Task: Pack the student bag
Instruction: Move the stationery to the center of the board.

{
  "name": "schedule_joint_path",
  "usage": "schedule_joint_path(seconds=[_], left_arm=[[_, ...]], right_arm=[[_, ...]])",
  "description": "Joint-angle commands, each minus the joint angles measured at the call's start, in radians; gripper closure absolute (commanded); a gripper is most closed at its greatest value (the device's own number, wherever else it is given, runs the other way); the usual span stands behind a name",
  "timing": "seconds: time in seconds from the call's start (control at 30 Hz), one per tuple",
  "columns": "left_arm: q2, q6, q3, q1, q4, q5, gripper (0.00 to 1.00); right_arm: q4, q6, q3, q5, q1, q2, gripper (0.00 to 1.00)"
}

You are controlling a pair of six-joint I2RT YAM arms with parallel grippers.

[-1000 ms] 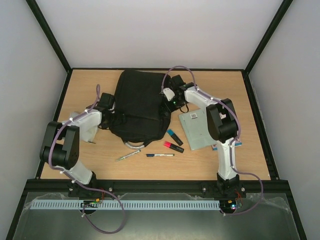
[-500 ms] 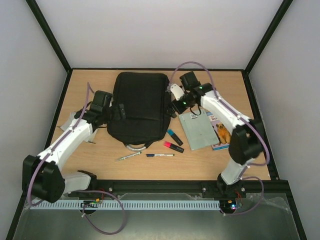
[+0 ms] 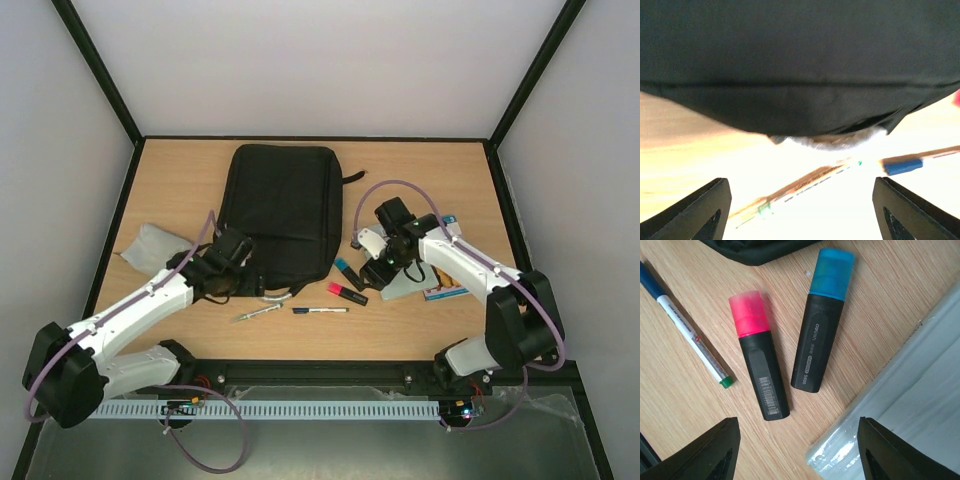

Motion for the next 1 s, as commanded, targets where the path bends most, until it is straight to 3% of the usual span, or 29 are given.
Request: schedule_joint_path(seconds=[0.0,0.33,0.8,0.97], left_arm=[[0.015,-0.078,-0.045,-0.022,-0.072,-0.007,0.18],[0.117,-0.174,-0.086,-0.134,0.009,-0.027,0.23],[0.210,-0.205,-0.138,-0.261,0.069,-0.069,0.23],[0.208,-0.222,-0.145,-0.282,0.091,-0.072,0.24]], right_arm=[[0.027,-0.006,-0.021,0.000,0.009,0.043,0.36],[0.134,-0.028,0.001,0.044,0.018,0.199,0.43],[0.150,-0.033,0.030,0.034,0.059,0.280,0.41],[0.122,-0.038,0.043,0.030,0.090,0.303,0.52]])
